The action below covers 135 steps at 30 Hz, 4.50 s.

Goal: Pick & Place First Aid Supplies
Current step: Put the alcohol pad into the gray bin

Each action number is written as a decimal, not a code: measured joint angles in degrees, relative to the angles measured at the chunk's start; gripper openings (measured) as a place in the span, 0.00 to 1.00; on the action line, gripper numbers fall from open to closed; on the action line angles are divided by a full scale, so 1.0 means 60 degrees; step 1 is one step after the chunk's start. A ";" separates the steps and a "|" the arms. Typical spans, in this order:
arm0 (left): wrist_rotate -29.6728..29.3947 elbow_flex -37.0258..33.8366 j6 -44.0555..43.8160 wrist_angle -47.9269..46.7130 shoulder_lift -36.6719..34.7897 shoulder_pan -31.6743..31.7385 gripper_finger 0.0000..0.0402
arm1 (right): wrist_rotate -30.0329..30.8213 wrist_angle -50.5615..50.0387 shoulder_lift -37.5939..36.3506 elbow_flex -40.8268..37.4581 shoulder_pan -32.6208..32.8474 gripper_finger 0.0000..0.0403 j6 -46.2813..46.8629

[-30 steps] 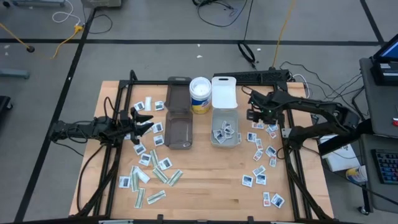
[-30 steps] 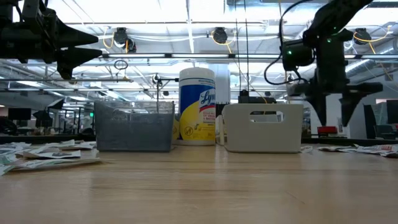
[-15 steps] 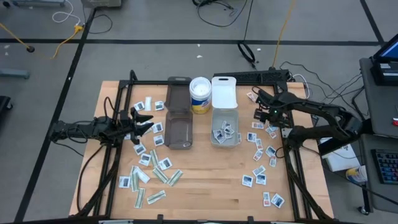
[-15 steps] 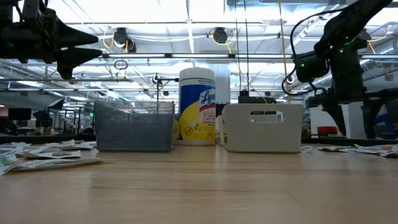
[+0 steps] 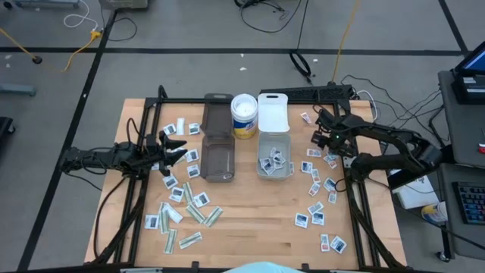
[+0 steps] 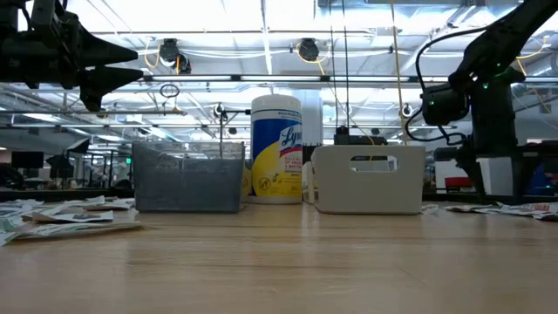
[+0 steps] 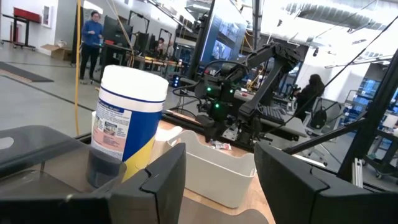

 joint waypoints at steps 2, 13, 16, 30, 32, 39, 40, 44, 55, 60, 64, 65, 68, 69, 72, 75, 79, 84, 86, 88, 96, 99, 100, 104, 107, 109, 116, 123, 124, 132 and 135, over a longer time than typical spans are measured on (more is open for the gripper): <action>-0.0001 0.0003 0.0000 0.0000 -0.0002 0.0000 0.49 | 0.0171 0.0006 0.0039 0.0000 -0.0057 0.50 -0.0002; 0.0000 0.0003 0.0000 0.0000 0.0000 0.0000 0.49 | 0.0187 0.0084 0.0455 0.0000 -0.0183 0.26 -0.0277; 0.0000 -0.0001 0.0000 0.0000 -0.0002 0.0000 0.49 | 0.0172 0.0149 0.0455 0.0000 -0.0183 0.15 -0.0500; 0.0000 -0.0001 0.0000 0.0000 -0.0004 0.0000 0.49 | 0.0134 -0.0499 0.0455 0.1118 -0.0179 0.00 -0.2420; 0.0000 -0.0001 0.0000 0.0000 -0.0004 0.0000 0.49 | -0.0027 -0.0875 0.0456 0.1482 -0.0179 0.00 -0.2854; 0.0000 0.0001 0.0000 -0.0004 0.0000 0.0000 0.49 | -0.0086 -0.2533 0.0455 0.2897 -0.0179 0.00 -0.4463; 0.0000 0.0003 0.0000 -0.0001 -0.0003 0.0000 0.49 | -0.0086 -0.2784 0.0455 0.3083 -0.0179 0.00 -0.4631; 0.0000 0.0002 0.0000 0.0000 -0.0004 0.0000 0.49 | -0.0091 -0.3537 0.0455 0.3679 -0.0177 0.00 -0.5208; 0.0000 0.0002 -0.0004 0.0000 -0.0004 0.0000 0.49 | -0.0128 -0.4149 0.1957 0.5522 0.1533 0.00 -0.5875; 0.0000 0.0003 0.0000 0.0000 0.0000 0.0000 0.49 | -0.0205 -0.4048 0.2824 0.6427 0.2478 0.00 -0.5967; 0.0000 0.0002 0.0000 0.0000 -0.0003 0.0000 0.49 | -0.0352 -0.3952 0.3360 0.7045 0.3131 0.00 -0.5935; 0.0000 -0.0001 -0.0003 0.0000 -0.0002 0.0000 0.49 | -0.0352 -0.3887 0.3456 0.7165 0.3298 0.00 -0.5884; 0.0000 0.0002 0.0000 0.0000 0.0000 0.0000 0.49 | -0.0352 -0.3758 0.3848 0.7625 0.3846 0.00 -0.5756; 0.0000 0.0003 0.0000 0.0000 -0.0001 0.0000 0.49 | -0.0358 -0.3754 0.4000 0.7778 0.4035 0.00 -0.5716; 0.0000 -0.0001 0.0000 0.0000 0.0000 0.0000 0.49 | -0.0363 -0.3670 0.4410 0.8246 0.4601 0.00 -0.5643; 0.0000 0.0001 -0.0001 0.0000 -0.0001 0.0000 0.49 | -0.0363 -0.3619 0.4788 0.8616 0.5149 0.00 -0.5611; 0.0000 0.0002 -0.0004 0.0000 0.0000 0.0000 0.49 | -0.0523 -0.3417 0.5229 0.9019 0.5848 0.00 -0.5470; 0.0000 0.0002 0.0000 0.0000 -0.0004 0.0000 0.49 | -0.0634 -0.3190 0.5525 0.9260 0.6464 0.00 -0.5428; 0.0000 0.0001 0.0000 0.0000 0.0000 0.0000 0.49 | -0.0599 -0.2905 0.5574 0.9211 0.6563 0.00 -0.5429; 0.0000 -0.0001 0.0000 0.0000 -0.0001 0.0000 0.49 | -0.0575 -0.2549 0.5673 0.9104 0.6617 0.00 -0.5428; 0.0000 0.0003 -0.0001 0.0000 -0.0001 0.0000 0.49 | -0.0547 -0.1358 0.6151 0.8427 0.6877 0.00 -0.5754; 0.0000 -0.0001 -0.0004 0.0000 0.0000 0.0000 0.49 | -0.0486 -0.0930 0.6186 0.8019 0.6873 0.00 -0.5832; 0.0000 0.0001 0.0000 0.0000 -0.0003 0.0000 0.49 | -0.0404 -0.0751 0.6194 0.7859 0.6870 0.00 -0.5845; 0.0000 0.0003 0.0000 0.0000 -0.0003 0.0000 0.49 | -0.0086 -0.0043 0.6200 0.7410 0.6870 0.00 -0.6139; 0.0000 0.0003 -0.0001 0.0000 -0.0003 0.0000 0.49 | -0.0090 0.0188 0.6196 0.7348 0.6870 0.02 -0.6330; 0.0000 0.0002 0.0000 0.0000 -0.0003 0.0000 0.49 | -0.0101 0.0229 0.6189 0.7348 0.6870 0.06 -0.6335; 0.0000 0.0002 0.0000 0.0000 -0.0003 0.0000 0.49 | -0.0327 0.0186 0.6189 0.7348 0.6870 0.30 -0.6866; 0.0000 0.0001 0.0000 0.0000 0.0000 0.0000 0.49 | -0.0349 -0.0096 0.6098 0.7575 0.6767 0.49 -0.7155; 0.0000 0.0003 0.0000 0.0000 -0.0002 0.0000 0.49 | -0.0353 -0.0191 0.5975 0.7595 0.6733 0.50 -0.7151; 0.0000 0.0001 -0.0001 0.0000 -0.0002 0.0000 0.49 | -0.0744 -0.1103 0.5252 0.7882 0.6471 0.52 -0.6894; 0.0000 0.0003 0.0000 0.0000 0.0000 0.0000 0.49 | -0.0851 -0.1259 0.5064 0.7890 0.6421 0.52 -0.6678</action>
